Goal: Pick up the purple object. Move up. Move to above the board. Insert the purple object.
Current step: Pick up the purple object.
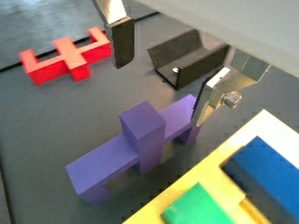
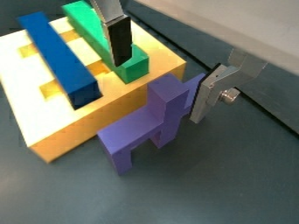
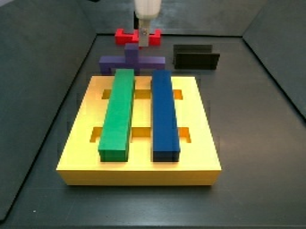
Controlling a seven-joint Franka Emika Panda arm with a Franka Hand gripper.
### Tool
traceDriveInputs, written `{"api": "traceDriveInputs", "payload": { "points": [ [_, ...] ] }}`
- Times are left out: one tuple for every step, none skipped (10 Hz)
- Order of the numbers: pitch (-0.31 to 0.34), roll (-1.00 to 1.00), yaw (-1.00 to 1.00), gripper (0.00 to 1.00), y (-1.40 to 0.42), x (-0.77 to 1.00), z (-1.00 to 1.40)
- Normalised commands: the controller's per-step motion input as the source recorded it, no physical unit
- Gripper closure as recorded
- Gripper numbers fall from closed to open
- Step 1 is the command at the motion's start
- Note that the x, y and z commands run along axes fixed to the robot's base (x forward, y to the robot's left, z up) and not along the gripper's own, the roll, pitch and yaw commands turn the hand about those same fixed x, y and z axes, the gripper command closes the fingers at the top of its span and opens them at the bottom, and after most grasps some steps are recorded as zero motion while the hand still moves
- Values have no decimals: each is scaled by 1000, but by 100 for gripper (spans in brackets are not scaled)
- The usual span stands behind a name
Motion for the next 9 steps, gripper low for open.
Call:
{"api": "traceDriveInputs", "payload": {
  "points": [
    [-10,-60,-517,0,-140,-80,-89],
    [-34,-34,-434,0,-60,-171,-126],
    [-91,0,-206,0,0,-320,-191],
    [-53,33,-40,0,0,-271,-217],
    [-36,14,-3,0,0,-154,-291],
    [0,1,-26,0,0,-69,-340],
    [0,0,-63,0,0,-3,-294],
    [0,0,-137,0,0,6,-237],
    [24,0,-174,0,0,60,-197]
  ]
}}
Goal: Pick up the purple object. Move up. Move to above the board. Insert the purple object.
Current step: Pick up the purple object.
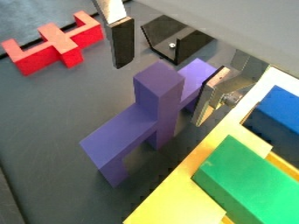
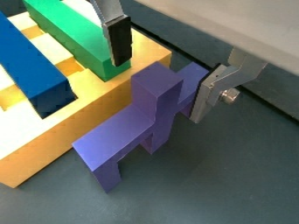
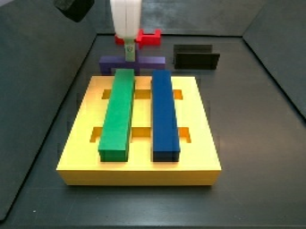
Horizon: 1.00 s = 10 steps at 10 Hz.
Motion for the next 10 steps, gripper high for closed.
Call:
{"api": "traceDriveInputs", "payload": {
  "points": [
    [0,0,-149,0,0,0,-191],
    [0,0,-149,0,11,-163,-149],
    [0,0,-146,0,9,-189,-114],
    [0,0,-100,0,11,-80,-91],
    [0,-13,-23,0,40,0,-60],
    [0,-16,-9,0,40,0,-34],
    [0,-10,0,0,6,0,0],
    [0,-23,0,0,40,17,0],
    [0,-33,0,0,40,31,0],
    [0,-34,0,0,14,23,0]
  ]
}}
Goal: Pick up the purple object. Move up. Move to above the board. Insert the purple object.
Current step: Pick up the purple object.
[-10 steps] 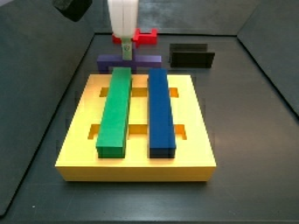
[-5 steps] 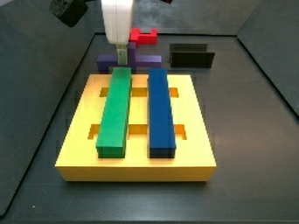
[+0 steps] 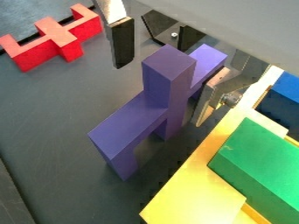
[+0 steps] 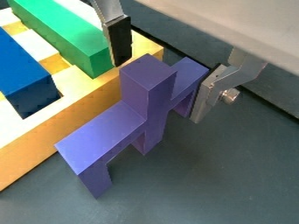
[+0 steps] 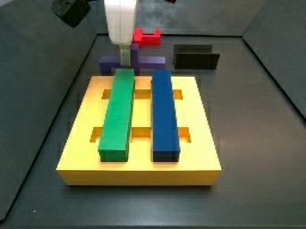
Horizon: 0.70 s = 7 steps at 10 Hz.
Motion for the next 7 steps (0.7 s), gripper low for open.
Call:
{"api": "traceDriveInputs", "payload": {
  "points": [
    [0,-31,0,0,0,0,0],
    [0,-39,0,0,0,0,-43],
    [0,-43,-14,0,0,20,-60],
    [0,0,0,0,0,0,0],
    [0,0,0,100,0,0,0],
    [0,0,0,100,0,0,0],
    [0,0,0,100,0,0,0]
  ]
}}
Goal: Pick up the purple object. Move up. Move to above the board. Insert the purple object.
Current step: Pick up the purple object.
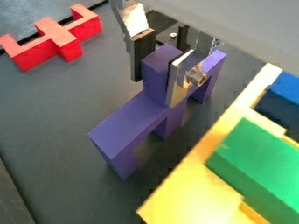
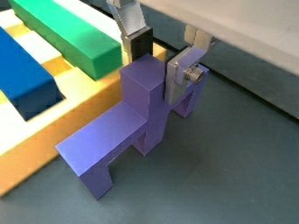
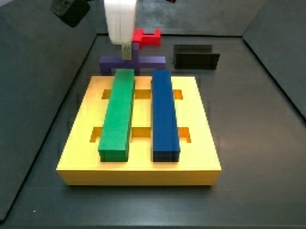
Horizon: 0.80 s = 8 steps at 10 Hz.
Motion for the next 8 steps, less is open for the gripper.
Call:
{"api": "traceDriveInputs", "payload": {
  "points": [
    [0,0,0,100,0,0,0],
    [0,0,0,100,0,0,0],
    [0,0,0,100,0,0,0],
    [0,0,0,100,0,0,0],
    [0,0,0,100,0,0,0],
    [0,0,0,100,0,0,0],
    [0,0,0,100,0,0,0],
    [0,0,0,100,0,0,0]
  ]
}}
